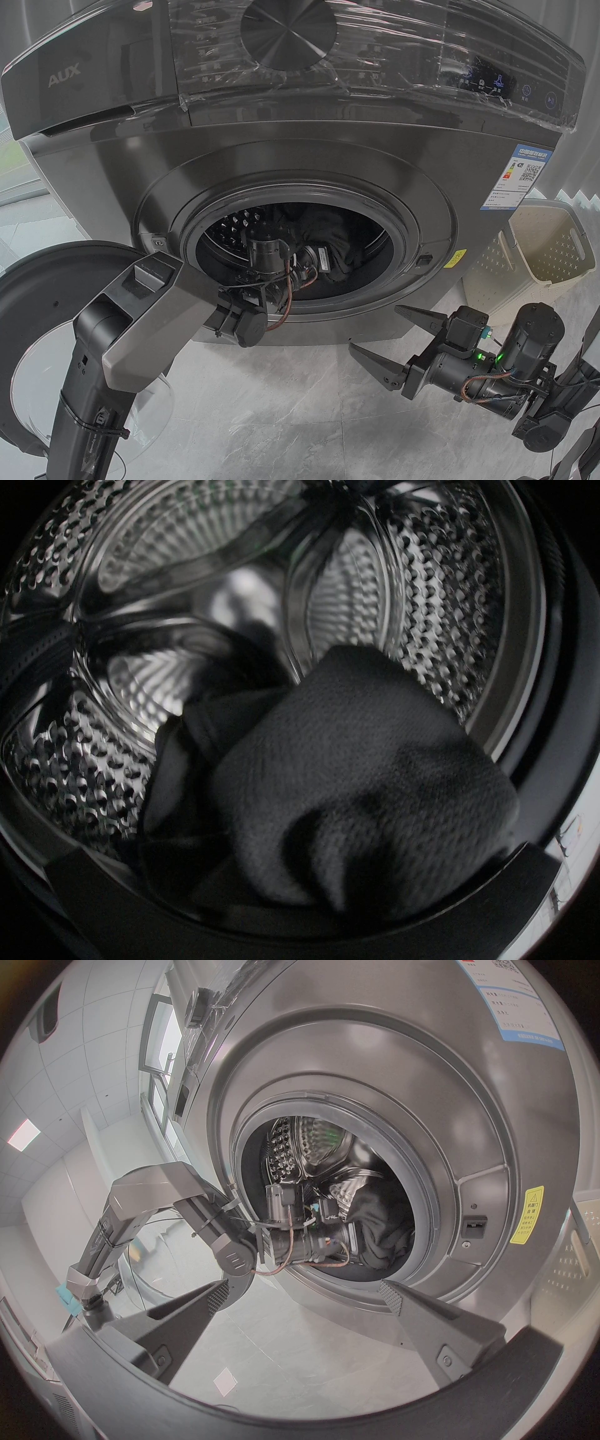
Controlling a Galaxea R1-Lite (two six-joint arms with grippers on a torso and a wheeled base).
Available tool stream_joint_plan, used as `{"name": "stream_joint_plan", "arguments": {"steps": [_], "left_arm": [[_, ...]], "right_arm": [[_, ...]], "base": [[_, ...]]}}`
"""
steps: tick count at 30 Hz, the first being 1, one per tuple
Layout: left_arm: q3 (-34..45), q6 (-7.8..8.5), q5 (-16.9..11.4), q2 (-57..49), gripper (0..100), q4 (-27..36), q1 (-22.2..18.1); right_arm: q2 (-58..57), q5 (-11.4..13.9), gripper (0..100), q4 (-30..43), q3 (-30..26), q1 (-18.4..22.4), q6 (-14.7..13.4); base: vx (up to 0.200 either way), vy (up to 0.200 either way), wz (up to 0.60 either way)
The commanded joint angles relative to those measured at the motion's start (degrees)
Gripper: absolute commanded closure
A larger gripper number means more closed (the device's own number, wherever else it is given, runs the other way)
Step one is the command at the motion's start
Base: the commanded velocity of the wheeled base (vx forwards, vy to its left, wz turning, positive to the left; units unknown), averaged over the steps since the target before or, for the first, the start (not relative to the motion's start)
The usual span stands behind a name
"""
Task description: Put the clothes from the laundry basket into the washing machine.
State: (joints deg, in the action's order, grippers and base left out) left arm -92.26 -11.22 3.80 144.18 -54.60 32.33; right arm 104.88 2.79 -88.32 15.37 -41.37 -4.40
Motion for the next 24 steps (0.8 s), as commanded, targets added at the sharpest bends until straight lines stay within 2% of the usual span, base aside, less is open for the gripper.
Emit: {"name": "stream_joint_plan", "arguments": {"steps": [1, 5, 15, 16, 19, 24], "left_arm": [[-15.6, -0.39, 5.0, 6.6, 100, -0.1, -2.8], [-22.3, -0.39, 6.7, 8.4, 100, 1.6, -4.5], [-22.3, -0.3, 7.4, 8.1, 100, 2.0, -6.1], [-22.3, -0.3, 7.4, 7.8, 0, 2.1, -5.6], [-17.0, -0.47, 7.4, 5.1, 0, 2.3, -4.0], [2.4, -0.56, 4.5, -5.0, 0, 5.6, -1.4]], "right_arm": [[0.2, 0.0, 0, 0.0, 0.1, 0.0, 0.0], [0.2, 0.0, 0, 0.0, 0.0, 0.0, 0.0], [0.4, 0.1, 0, 0.0, 0.0, 0.0, 0.0], [0.4, 0.1, 0, 0.0, 0.0, 0.0, 0.0], [0.4, 0.2, 0, 0.0, 0.0, 0.1, 0.0], [0.3, 0.2, 0, 0.0, 0.1, 0.1, 0.0]], "base": [[0.0, 0.0, 0.0], [0.0, 0.0, 0.0], [0.0, 0.0, 0.0], [0.0, 0.0, 0.0], [0.0, 0.0, 0.0], [0.0, 0.0, 0.0]]}}
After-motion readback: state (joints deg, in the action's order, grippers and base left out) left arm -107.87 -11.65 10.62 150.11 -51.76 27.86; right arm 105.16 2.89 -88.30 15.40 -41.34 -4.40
